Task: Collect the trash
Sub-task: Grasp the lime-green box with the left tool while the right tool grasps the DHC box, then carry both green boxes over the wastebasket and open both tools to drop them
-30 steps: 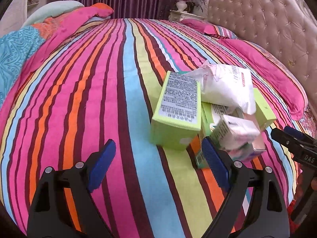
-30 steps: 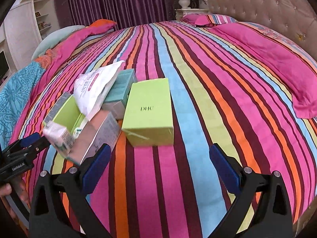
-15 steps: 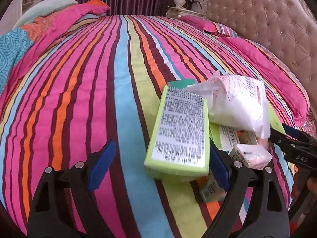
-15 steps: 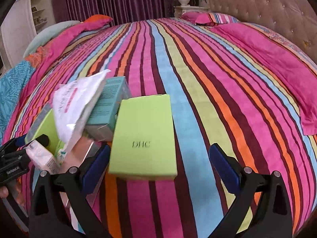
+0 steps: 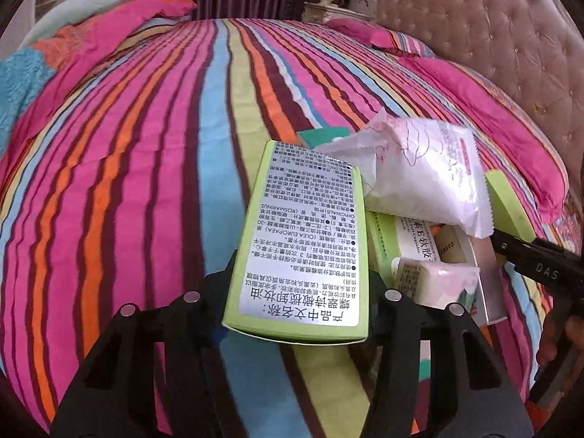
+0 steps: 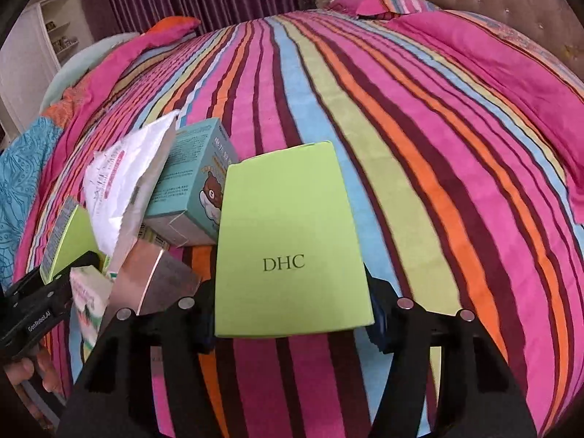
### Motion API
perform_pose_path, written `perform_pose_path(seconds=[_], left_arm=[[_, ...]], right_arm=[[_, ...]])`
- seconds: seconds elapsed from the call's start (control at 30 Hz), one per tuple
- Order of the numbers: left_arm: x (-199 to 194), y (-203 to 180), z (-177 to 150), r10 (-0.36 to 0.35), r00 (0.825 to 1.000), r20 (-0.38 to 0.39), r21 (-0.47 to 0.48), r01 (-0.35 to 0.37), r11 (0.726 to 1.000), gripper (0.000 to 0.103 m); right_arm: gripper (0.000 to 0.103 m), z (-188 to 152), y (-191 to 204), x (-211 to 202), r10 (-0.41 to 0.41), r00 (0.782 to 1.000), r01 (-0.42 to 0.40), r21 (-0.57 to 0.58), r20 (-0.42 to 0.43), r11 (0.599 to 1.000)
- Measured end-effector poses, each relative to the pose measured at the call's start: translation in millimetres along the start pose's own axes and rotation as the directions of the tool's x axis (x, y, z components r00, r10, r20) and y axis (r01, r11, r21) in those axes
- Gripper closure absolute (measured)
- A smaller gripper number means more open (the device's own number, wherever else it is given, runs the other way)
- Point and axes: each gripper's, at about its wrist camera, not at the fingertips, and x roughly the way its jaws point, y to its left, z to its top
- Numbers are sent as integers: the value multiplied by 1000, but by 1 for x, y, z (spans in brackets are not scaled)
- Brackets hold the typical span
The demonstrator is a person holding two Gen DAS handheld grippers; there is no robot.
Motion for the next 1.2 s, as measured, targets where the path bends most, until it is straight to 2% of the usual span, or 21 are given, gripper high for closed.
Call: perform_pose_path(seconds=[0.23, 0.6, 0.9, 1.03, 1.2], left_arm=[[-40, 11, -19, 13, 999, 33, -38, -12, 999, 51], [-99, 5, -85, 11, 1000, 27, -57, -10, 998, 51], [-157, -22, -145, -24, 999, 39, -34, 25, 999, 51], [-175, -36, -180, -48, 999, 9, -34, 49, 998, 51], [-182, -56, -236, -56, 993, -106, -34, 52, 998, 51]], right_arm=[[46, -7, -11, -35, 21, 999, -21, 15, 34, 1000], [46, -46, -14, -79, 85, 996, -85, 20, 24, 996], [46, -104, 4, -124, 171, 985, -171, -14, -10, 985], [46, -140, 13, -137, 195, 980, -196, -21, -47, 980], [46, -184, 17, -134, 216, 967, -217, 7, -139, 976]])
